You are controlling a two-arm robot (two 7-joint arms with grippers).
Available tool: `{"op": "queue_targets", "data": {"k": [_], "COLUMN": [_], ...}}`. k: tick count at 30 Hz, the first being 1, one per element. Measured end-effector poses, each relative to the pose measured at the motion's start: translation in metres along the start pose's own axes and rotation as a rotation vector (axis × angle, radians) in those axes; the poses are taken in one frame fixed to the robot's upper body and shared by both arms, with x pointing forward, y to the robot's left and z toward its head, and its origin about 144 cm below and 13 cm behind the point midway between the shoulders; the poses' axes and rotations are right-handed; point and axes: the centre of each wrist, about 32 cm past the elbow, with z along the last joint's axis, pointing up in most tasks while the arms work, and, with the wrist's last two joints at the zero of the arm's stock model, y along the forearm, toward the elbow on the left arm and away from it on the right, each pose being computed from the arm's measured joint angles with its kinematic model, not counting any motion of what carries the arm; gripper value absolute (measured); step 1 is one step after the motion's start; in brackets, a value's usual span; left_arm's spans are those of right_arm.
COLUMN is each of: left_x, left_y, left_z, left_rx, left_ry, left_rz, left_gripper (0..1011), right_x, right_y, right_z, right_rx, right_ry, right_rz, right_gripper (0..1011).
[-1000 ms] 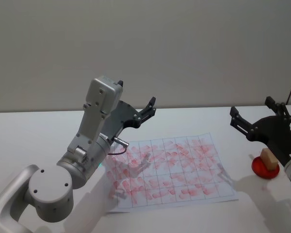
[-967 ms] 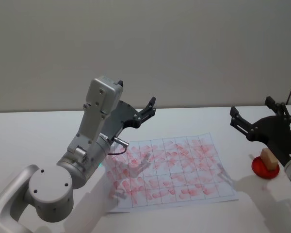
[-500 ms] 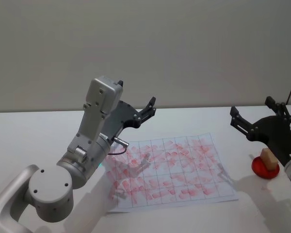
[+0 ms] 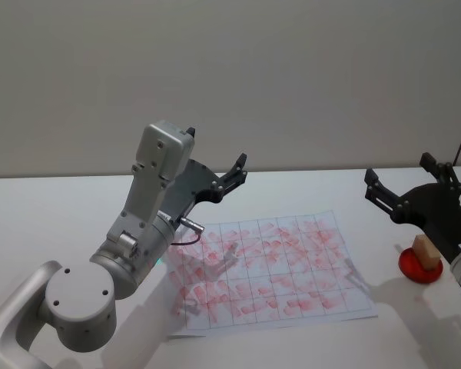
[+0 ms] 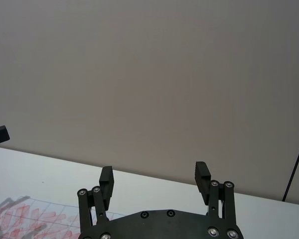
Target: Use the one hand to pick up the stamp and affix it onto the A4 paper.
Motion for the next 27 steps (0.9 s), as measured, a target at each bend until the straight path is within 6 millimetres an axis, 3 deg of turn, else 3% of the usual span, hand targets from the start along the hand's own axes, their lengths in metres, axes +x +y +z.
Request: {"op": "queue_targets", "data": {"k": [27], "left_x": [0.0], "left_y": [0.0], "left_z": [0.0], "left_rx": [0.0], "left_ry": [0.0], "left_rz": [0.0], "left_gripper": [1001], "right_x": [0.0033], "right_y": [-0.0097], "right_z": [0.0002], "right_rx": [-0.007], "right_ry": [0.009], "right_rz": [-0.011], "right_gripper": [1003]}}
